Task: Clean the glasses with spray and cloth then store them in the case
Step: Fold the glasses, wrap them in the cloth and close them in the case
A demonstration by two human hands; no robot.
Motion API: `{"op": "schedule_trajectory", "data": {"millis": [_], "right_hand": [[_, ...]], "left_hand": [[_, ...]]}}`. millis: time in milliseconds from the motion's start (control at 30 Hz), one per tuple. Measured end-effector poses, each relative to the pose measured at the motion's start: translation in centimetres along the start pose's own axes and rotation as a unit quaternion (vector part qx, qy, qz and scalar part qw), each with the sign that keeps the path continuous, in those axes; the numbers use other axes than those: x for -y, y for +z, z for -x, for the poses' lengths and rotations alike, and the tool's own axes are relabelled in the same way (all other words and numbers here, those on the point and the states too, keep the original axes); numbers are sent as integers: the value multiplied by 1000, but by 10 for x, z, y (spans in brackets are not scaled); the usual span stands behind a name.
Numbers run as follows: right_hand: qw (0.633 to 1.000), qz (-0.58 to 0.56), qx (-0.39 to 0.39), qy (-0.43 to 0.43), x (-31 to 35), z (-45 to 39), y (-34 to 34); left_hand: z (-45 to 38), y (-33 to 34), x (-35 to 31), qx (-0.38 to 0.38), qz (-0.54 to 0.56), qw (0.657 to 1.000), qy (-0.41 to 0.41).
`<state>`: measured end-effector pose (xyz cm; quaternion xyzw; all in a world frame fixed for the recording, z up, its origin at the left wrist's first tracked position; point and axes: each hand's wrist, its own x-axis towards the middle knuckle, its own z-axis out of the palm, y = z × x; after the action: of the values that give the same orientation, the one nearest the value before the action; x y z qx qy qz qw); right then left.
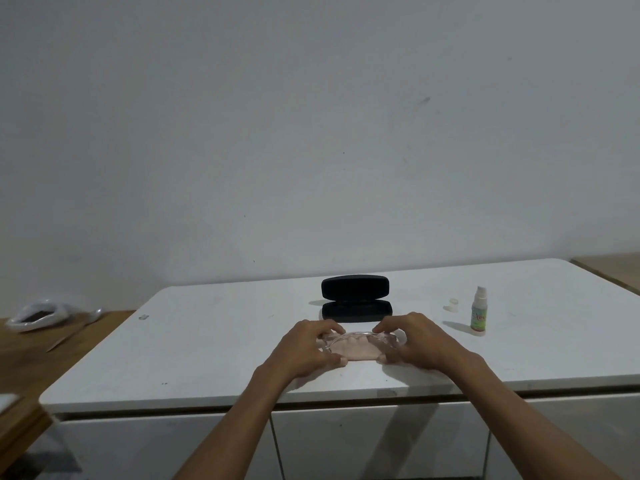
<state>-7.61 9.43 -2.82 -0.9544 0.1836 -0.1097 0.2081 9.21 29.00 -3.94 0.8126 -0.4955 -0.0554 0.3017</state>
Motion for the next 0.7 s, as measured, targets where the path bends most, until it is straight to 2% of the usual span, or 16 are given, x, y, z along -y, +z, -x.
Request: {"op": "schedule_trajectory", "data": {"millis": [367,700], "right_hand": [[1000,2,16,-24,1,-2,0],[998,38,30,-36,0,-10,0]], "left_hand": [[-1,-1,2,-7,49,999,1],[3,3,3,-52,110,993,-2]]}}
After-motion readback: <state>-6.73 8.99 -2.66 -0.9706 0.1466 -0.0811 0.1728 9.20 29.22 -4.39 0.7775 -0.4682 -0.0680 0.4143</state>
